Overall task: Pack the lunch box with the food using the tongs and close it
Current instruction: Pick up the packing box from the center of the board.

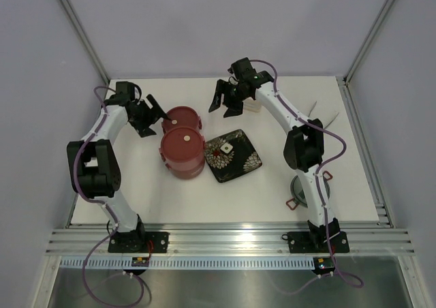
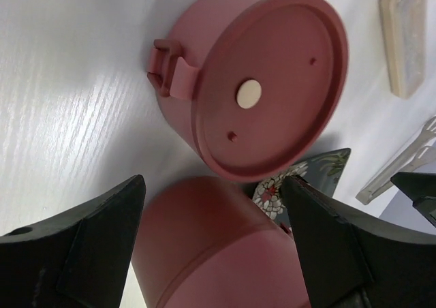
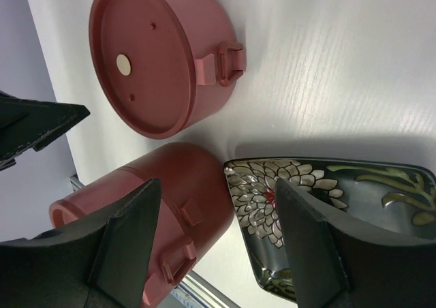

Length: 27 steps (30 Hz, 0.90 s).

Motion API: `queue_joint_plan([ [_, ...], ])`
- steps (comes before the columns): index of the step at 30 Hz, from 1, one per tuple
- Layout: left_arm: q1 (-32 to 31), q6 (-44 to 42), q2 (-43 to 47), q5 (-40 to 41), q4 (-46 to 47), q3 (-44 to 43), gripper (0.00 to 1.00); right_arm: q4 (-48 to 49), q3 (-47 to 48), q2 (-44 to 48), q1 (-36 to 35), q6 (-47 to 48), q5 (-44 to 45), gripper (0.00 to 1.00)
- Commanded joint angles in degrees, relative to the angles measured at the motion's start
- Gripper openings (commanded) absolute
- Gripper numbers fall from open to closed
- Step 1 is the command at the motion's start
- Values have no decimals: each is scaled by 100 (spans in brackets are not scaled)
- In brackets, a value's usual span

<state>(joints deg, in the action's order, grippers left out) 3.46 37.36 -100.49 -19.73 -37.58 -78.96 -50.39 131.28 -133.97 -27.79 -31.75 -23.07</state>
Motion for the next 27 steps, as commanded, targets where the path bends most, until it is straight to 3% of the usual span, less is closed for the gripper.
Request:
queue_joint_plan([
  [1, 49, -107, -225, -198, 479, -173, 84, -6, 494, -155, -42, -33, -233, 75],
  [10, 163, -317, -700, -242, 1472, -217, 85, 478, 846, -639, -51, -262, -549, 75],
  [12, 172, -431, -822, -417, 1718, -251, 81, 478, 890, -674, -51, -262, -558, 75],
  [15, 190, -659, -1112, -628, 1535, -514, 73, 469, 881, -674, -51, -244, -550, 75],
  [27, 330, -634, -1166, -1534, 1974, -199, 72, 1005, 811, -850, -51, -288, -620, 77],
])
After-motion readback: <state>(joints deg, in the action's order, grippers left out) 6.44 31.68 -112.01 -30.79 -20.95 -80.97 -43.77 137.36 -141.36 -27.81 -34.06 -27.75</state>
